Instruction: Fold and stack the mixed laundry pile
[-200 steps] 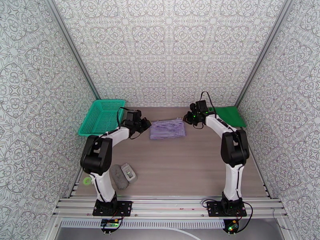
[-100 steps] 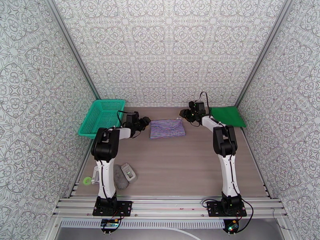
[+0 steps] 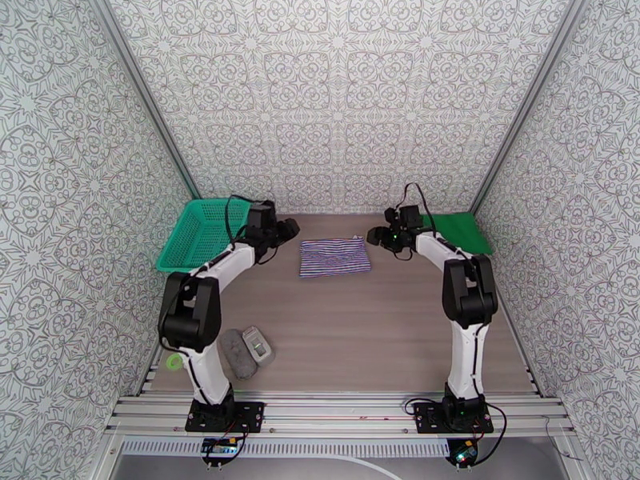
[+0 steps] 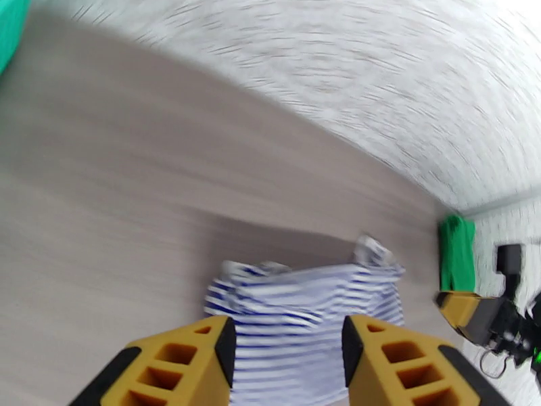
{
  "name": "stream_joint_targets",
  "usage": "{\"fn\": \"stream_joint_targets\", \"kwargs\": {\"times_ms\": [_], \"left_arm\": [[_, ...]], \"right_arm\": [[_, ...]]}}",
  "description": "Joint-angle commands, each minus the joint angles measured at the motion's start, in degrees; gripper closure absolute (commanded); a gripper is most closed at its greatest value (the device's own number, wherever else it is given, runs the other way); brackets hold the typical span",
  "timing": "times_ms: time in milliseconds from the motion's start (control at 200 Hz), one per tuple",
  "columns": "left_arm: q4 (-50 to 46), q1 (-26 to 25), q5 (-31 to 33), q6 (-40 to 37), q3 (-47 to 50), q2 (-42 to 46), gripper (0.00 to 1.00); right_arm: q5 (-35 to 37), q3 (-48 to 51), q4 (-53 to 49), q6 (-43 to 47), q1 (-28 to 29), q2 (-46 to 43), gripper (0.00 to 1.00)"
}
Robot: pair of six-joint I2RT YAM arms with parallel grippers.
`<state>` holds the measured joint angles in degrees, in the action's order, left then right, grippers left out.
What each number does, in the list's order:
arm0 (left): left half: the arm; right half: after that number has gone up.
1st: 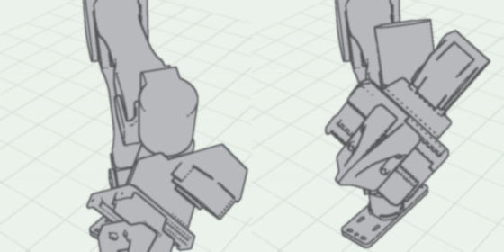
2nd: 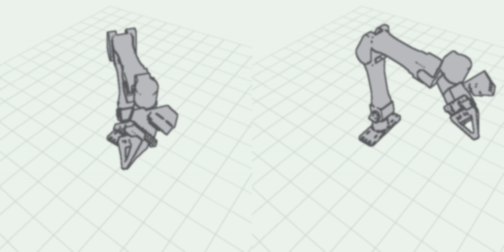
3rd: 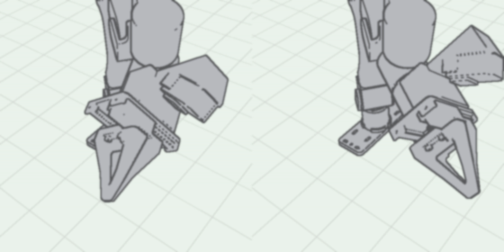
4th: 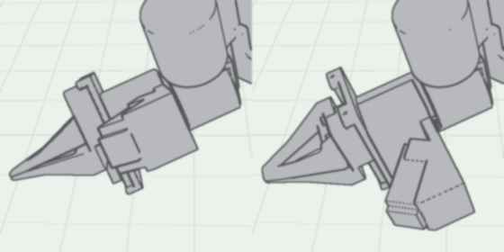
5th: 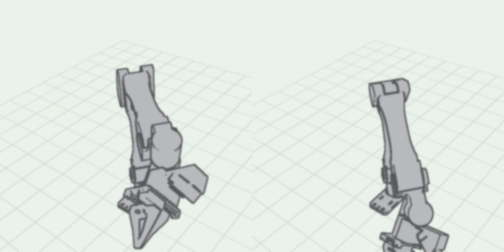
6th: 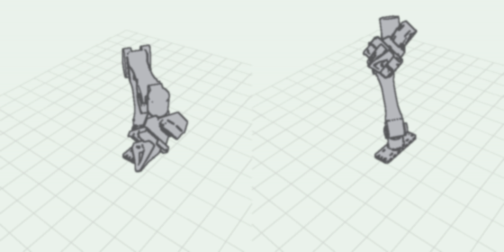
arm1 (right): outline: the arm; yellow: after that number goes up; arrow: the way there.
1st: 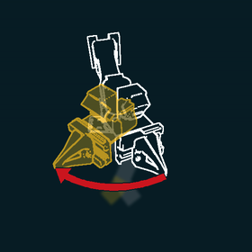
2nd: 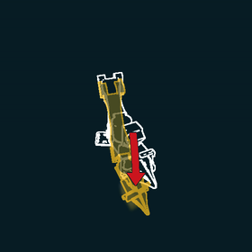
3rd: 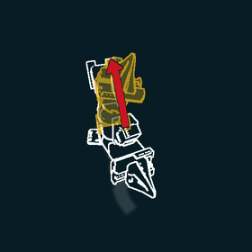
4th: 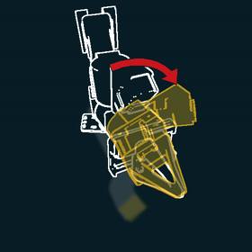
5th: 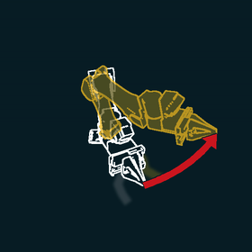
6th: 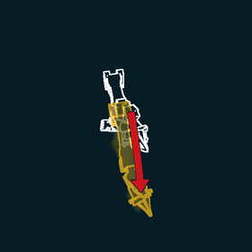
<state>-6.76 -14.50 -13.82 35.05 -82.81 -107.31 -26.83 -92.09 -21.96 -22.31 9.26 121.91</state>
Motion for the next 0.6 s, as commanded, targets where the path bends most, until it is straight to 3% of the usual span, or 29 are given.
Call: {"fn": "stream_joint_targets", "kwargs": {"times_ms": [0, 135, 200, 290, 420, 595], "left_arm": [[-10.4, -6.6, -1.9, -9.4, -5.4, -3.9, 0.52], [-16.6, -14.7, -3.7, -25.0, -14.9, -10.7, 0.47], [-22.8, -18.2, 0.1, -36.3, -20.9, -14.7, 0.47], [-28.5, -22.1, 6.6, -46.4, -27.0, -19.8, 0.42], [-32.6, -24.7, 10.5, -54.5, -32.4, -26.1, 0.39], [-33.7, -25.7, 13.8, -58.2, -34.4, -29.4, 0.33]], "right_arm": [[-0.7, 5.9, -4.5, -0.8, -0.4, -1.5, 0.22], [-5.4, 10.8, -0.8, -7.7, -2.2, -3.7, 0.25], [-6.9, 13.6, 1.5, -9.9, -3.6, -5.4, 0.27], [-6.7, 15.5, 1.1, -10.0, -4.9, -7.3, 0.28], [-7.2, 18.4, 0.9, -10.3, -6.8, -9.9, 0.31], [-6.6, 22.9, 0.7, -10.2, -9.0, -14.6, 0.32]]}}
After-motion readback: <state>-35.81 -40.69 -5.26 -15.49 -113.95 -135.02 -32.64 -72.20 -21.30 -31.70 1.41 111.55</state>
